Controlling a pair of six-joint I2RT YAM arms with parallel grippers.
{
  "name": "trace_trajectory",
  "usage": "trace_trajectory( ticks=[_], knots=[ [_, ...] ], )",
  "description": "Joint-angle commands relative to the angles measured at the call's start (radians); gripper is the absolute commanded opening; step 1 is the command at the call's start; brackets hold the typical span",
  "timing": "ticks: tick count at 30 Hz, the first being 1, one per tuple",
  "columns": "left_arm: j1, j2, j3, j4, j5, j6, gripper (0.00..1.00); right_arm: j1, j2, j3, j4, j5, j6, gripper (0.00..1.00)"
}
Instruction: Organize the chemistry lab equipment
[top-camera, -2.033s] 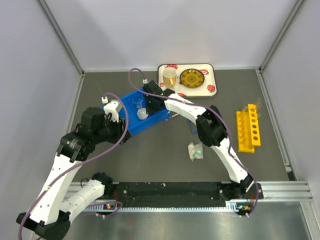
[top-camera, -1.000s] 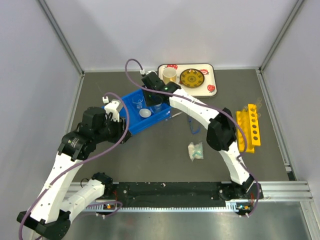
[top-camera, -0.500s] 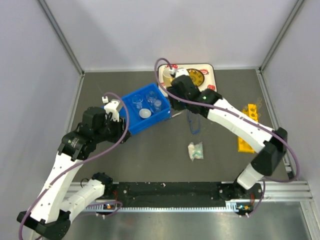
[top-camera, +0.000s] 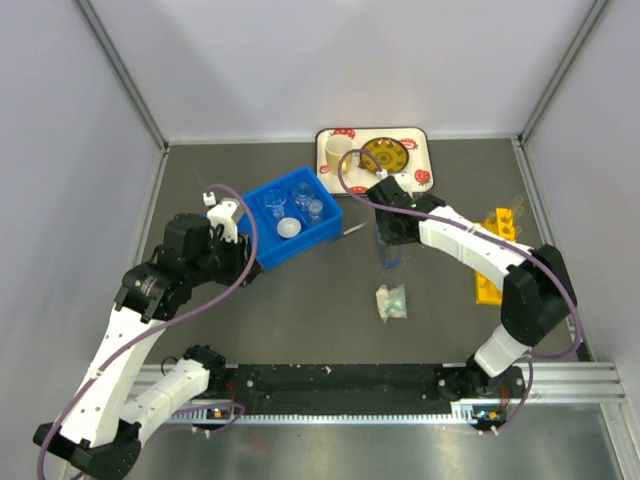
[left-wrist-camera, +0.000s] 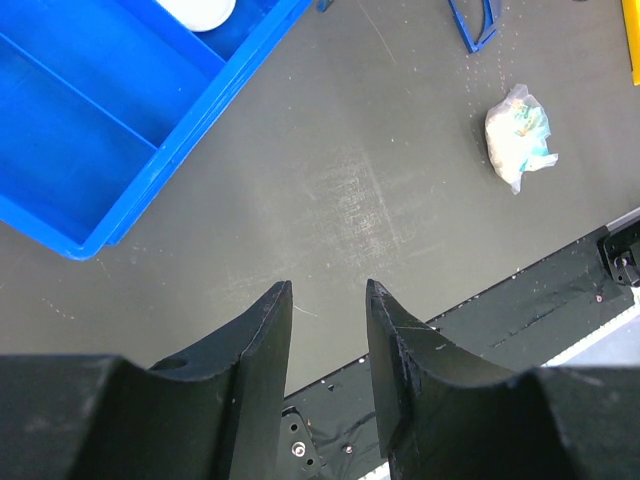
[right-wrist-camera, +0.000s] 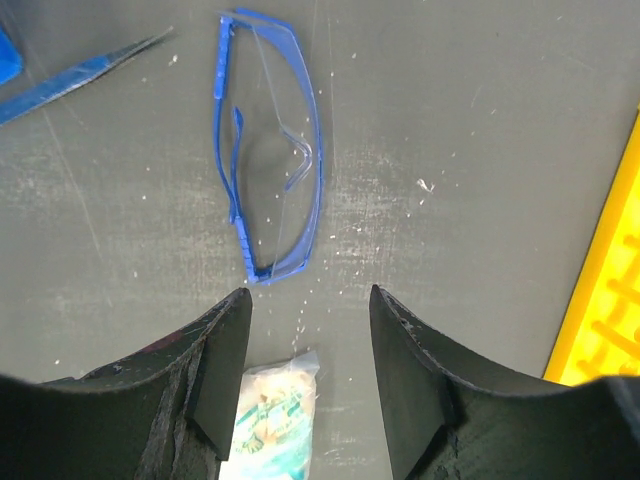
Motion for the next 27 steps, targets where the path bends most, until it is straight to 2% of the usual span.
trace_trajectory(
  ticks=[1,11,19,22,23,26,27],
  knots=[
    [-0.002,-0.018,0.035,0.031,-0.002,0.004,0.41,-0.001,0.072,0.034,0.032,0.023,0.022,0.52],
    [-0.002,-0.035,0.032,0.029,-0.010,0.016,0.41,-0.007,0.202,0.061,0.044,0.043,0.024,0.50],
    [-0.002,-0.043,0.020,0.029,-0.003,0.016,0.41,-0.030,0.268,0.077,0.063,0.063,0.018,0.45],
    [-0.002,-0.046,0.017,0.029,-0.005,0.016,0.41,-0.037,0.293,0.085,0.067,0.072,0.013,0.33],
    [-0.002,-0.047,0.018,0.026,-0.005,0.016,0.41,-0.038,0.297,0.088,0.066,0.075,0.012,0.19],
    [-0.002,-0.050,0.018,0.023,-0.006,0.016,0.41,-0.038,0.294,0.093,0.066,0.085,0.007,0.00],
    [-0.002,-0.053,0.020,0.022,-0.008,0.016,0.41,-0.038,0.291,0.093,0.066,0.088,0.001,0.00]
  ],
)
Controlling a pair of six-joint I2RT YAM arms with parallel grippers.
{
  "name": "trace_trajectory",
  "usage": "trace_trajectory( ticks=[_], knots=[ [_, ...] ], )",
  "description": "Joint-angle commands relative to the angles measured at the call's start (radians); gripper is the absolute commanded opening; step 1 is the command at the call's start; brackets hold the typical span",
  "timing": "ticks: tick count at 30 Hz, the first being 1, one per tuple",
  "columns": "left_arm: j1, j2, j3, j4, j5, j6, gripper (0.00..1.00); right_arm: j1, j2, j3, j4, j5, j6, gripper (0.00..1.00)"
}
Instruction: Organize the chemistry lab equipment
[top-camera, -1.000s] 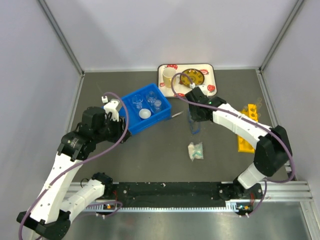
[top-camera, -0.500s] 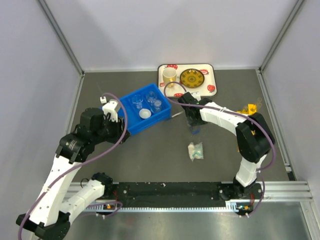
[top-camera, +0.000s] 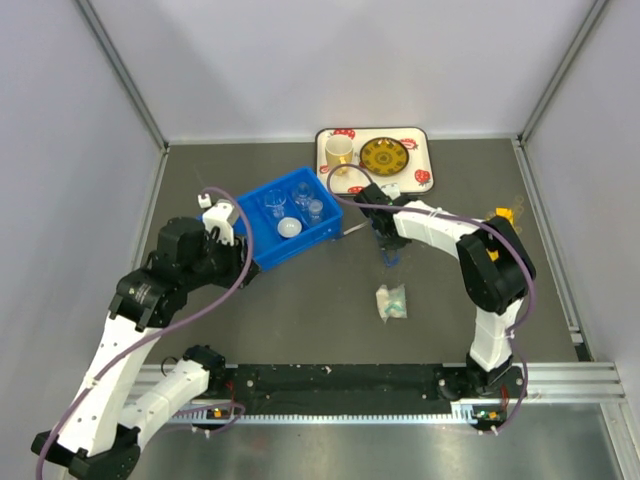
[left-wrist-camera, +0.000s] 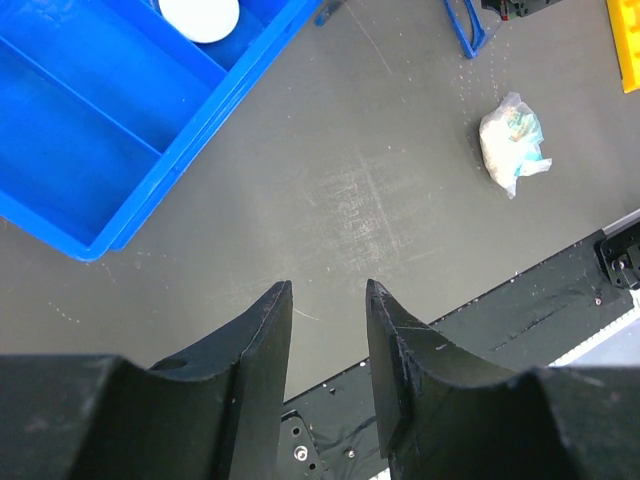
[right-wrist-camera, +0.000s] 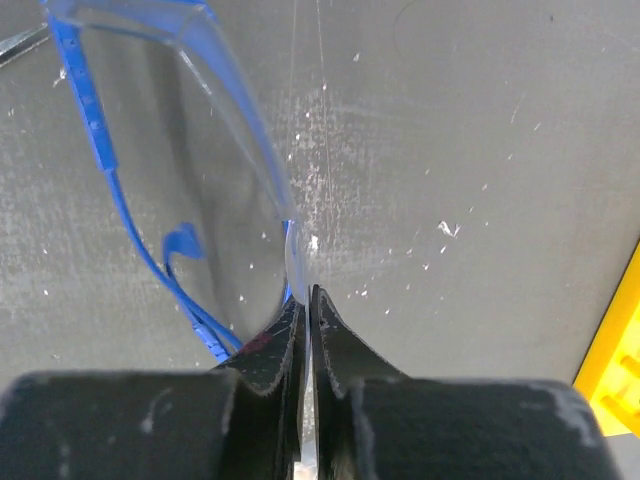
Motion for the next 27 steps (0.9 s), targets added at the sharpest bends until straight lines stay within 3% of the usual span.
trace_trajectory(
  ticks=[1,11,16,20,27],
  knots=[
    [-0.002,-0.020,0.018,0.022,-0.004,0.010,0.41,-0.009,-0.016,0.044,0.023,0.040,-0.005,0.00],
    [-0.002,-0.042,0.071,0.015,-0.009,-0.013,0.41,0.014,-0.211,0.087,-0.054,0.044,-0.038,0.00],
    [-0.002,-0.054,0.125,0.004,0.005,-0.037,0.42,0.132,-0.257,0.223,-0.076,0.023,-0.117,0.00],
    [-0.002,-0.062,0.160,-0.005,0.025,-0.043,0.65,0.181,-0.223,0.364,-0.076,-0.113,-0.131,0.00],
    [-0.002,-0.069,0.223,-0.021,0.071,-0.052,0.82,0.225,-0.020,0.649,-0.066,-0.373,-0.114,0.00]
  ],
)
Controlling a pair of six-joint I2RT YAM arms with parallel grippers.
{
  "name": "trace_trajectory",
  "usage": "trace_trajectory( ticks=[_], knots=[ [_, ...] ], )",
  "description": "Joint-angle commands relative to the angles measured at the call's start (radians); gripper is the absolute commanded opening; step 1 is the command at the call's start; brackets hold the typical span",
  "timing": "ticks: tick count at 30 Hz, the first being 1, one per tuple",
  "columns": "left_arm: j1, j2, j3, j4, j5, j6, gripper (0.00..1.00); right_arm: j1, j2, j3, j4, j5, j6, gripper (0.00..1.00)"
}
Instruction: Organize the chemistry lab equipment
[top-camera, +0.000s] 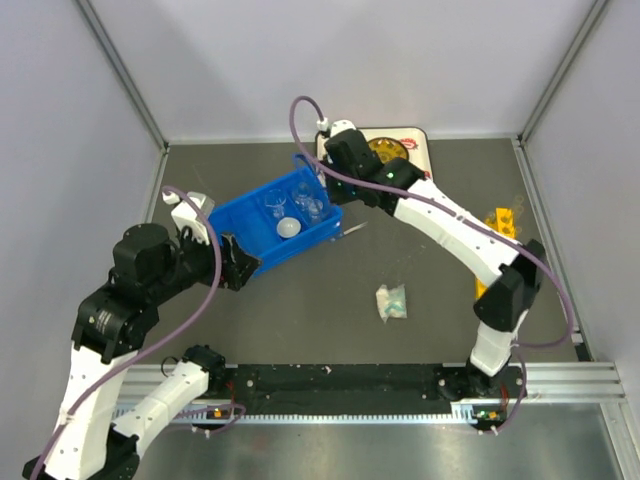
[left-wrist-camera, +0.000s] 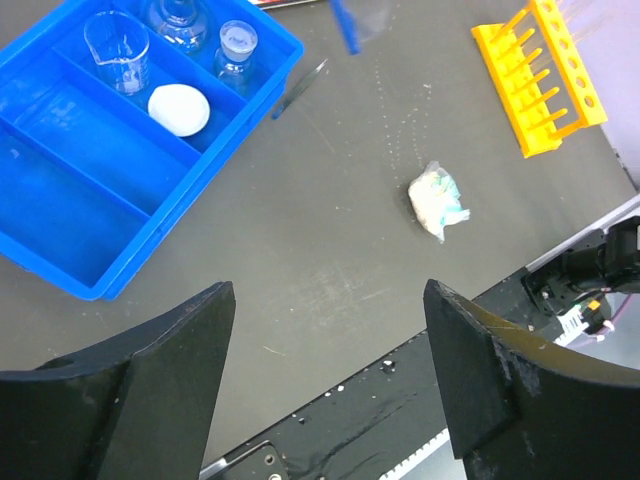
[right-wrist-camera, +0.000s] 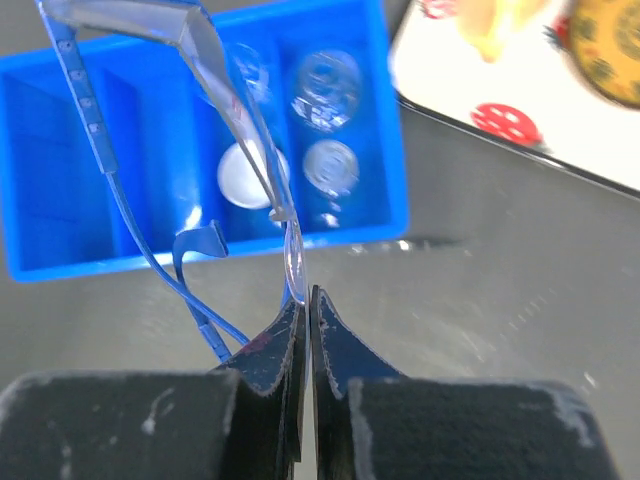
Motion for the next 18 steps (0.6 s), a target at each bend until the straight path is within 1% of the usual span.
trace_trajectory(
  ticks=[1,2,5,11,15,18],
  knots=[
    [-0.002,-0.011,0.053,0.004,0.043,-0.026,0.90,0.030,0.142,0.171,0.010,-0.193,-0.004,0.00],
    [-0.002,-0.011,0.058,0.001,0.039,-0.031,0.99,0.037,0.196,0.200,0.010,-0.208,-0.005,0.00],
    [-0.002,-0.018,0.078,-0.010,0.039,-0.035,0.99,0.068,0.289,0.332,0.018,-0.263,-0.008,0.00],
    [-0.002,-0.027,0.105,-0.038,0.028,-0.037,0.99,0.103,0.427,0.478,0.047,-0.351,0.010,0.00],
    [-0.002,-0.030,0.107,-0.039,0.011,-0.057,0.99,0.113,0.482,0.507,0.062,-0.389,0.028,0.00],
    [-0.002,-0.034,0.102,-0.035,0.005,-0.077,0.99,0.114,0.514,0.504,0.079,-0.389,0.041,0.00]
  ],
)
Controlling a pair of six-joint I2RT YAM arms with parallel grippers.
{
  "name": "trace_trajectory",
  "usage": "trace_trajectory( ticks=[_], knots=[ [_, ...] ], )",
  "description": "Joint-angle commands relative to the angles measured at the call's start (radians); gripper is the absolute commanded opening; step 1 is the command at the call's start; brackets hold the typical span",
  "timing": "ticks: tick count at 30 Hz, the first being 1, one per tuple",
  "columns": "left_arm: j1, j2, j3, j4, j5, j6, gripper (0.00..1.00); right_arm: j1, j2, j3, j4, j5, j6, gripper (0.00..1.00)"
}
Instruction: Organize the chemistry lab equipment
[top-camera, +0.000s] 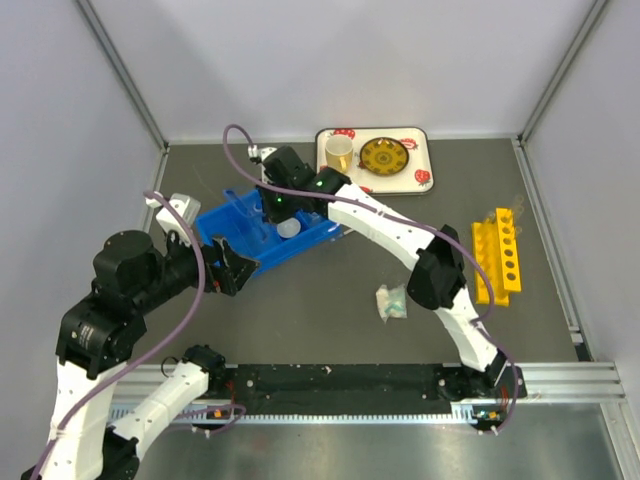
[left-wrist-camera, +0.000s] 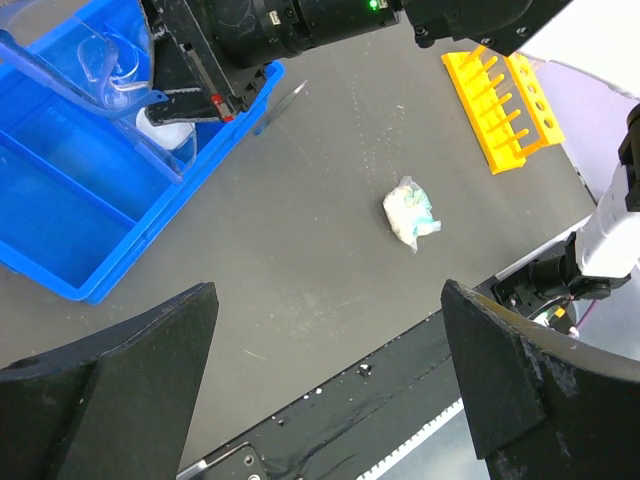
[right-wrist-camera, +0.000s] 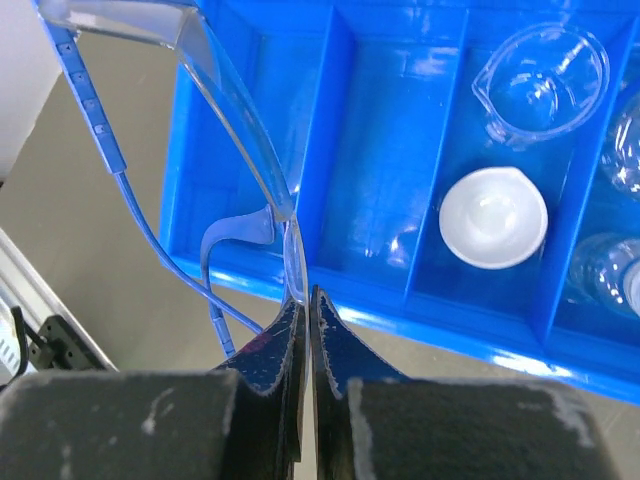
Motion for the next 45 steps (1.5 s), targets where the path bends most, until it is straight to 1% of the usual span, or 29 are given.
trace_trajectory(
  ticks=[1,11,29,34,35,37,38,40,43,45],
  knots=[
    [-0.002,-0.010,0.020,0.004,-0.014,-0.036,0.99,0.005,0.038,0.060,0.067,-0.028,0.026,0.00],
    [-0.002,-0.020,0.003,0.009,0.010,-0.041,0.99,-0.007,0.181,0.143,0.116,-0.017,0.054,0.00],
    [-0.002,0.026,-0.013,0.038,0.015,-0.028,0.99,-0.070,0.302,0.138,0.143,-0.076,0.108,0.00],
    [-0.002,0.040,-0.031,0.055,0.022,-0.028,0.99,-0.073,0.323,0.140,0.143,-0.088,0.103,0.09],
    [-0.002,0.042,-0.034,0.060,0.023,-0.030,0.99,-0.073,0.325,0.140,0.143,-0.090,0.101,0.14],
    [-0.002,0.048,-0.040,0.067,0.029,-0.030,0.99,-0.074,0.326,0.140,0.143,-0.097,0.098,0.20],
    [-0.002,0.052,-0.042,0.070,0.030,-0.031,0.99,-0.073,0.325,0.138,0.143,-0.100,0.098,0.25],
    [-0.002,0.057,-0.045,0.079,0.036,-0.034,0.99,-0.074,0.316,0.135,0.143,-0.102,0.094,0.27],
    [-0.002,0.063,-0.049,0.092,0.046,-0.034,0.99,-0.073,0.297,0.120,0.143,-0.102,0.086,0.33],
    [-0.002,0.075,-0.056,0.096,0.049,-0.033,0.99,-0.073,0.262,0.102,0.142,-0.097,0.074,0.40]
  ],
)
